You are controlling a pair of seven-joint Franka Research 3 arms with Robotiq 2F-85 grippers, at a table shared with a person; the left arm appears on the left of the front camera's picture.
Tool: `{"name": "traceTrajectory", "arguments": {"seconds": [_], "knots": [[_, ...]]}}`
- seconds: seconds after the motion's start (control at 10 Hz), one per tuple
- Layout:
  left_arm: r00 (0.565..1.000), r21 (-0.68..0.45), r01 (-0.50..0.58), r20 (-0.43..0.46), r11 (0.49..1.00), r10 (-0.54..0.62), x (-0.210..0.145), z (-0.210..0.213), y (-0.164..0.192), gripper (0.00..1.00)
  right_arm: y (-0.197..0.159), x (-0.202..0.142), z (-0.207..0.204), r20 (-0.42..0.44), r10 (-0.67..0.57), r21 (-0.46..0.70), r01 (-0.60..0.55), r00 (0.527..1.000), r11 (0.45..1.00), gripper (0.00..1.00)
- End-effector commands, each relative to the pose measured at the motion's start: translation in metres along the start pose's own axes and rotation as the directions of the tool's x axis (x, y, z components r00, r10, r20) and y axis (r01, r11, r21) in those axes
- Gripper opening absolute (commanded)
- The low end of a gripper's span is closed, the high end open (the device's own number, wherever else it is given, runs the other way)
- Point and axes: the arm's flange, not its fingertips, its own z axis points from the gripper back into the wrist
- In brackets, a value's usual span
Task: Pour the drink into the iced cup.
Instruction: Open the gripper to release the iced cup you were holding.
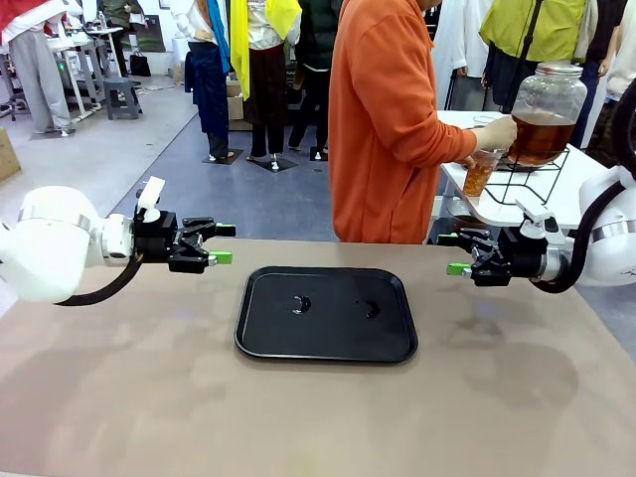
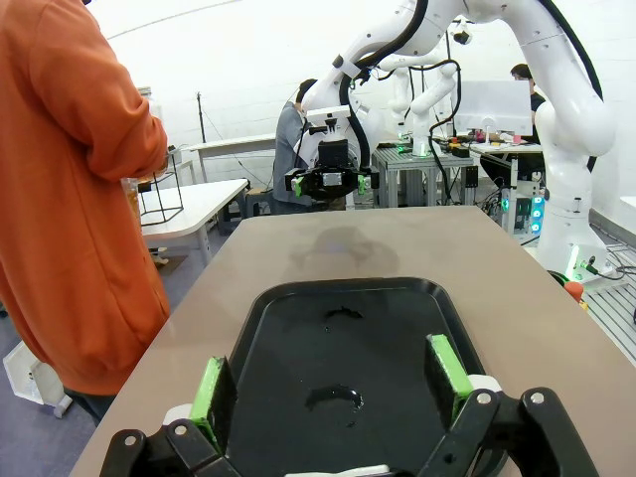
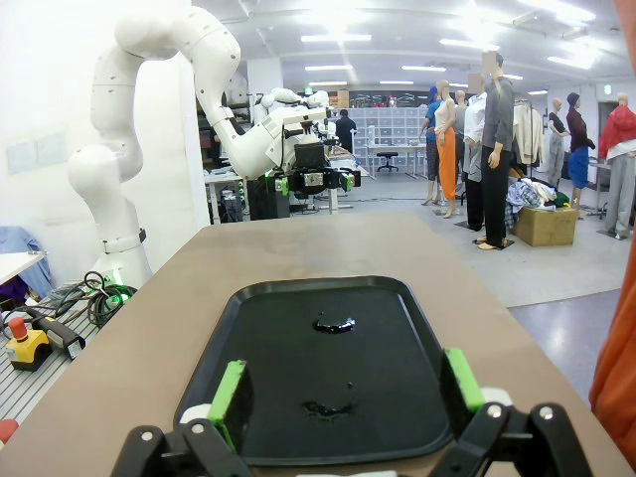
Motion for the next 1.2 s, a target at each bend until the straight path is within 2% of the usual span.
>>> {"name": "traceTrajectory", "arguments": {"seconds": [0.0, 1.1], "knots": [[1.000, 0.000, 0.005, -0.001, 1.000, -0.005, 0.0006, -0.0006, 0.0006, 1.00, -0.0023, 0.0043, -0.0022, -0.001, 0.000, 0.004, 0.000, 1.000, 1.000, 1.00], [1.000, 0.000, 0.005, -0.001, 1.000, -0.005, 0.0006, -0.0006, 0.0006, 1.00, -0.0023, 0.0043, -0.0022, -0.001, 0.000, 0.004, 0.000, 1.000, 1.000, 1.00]]}}
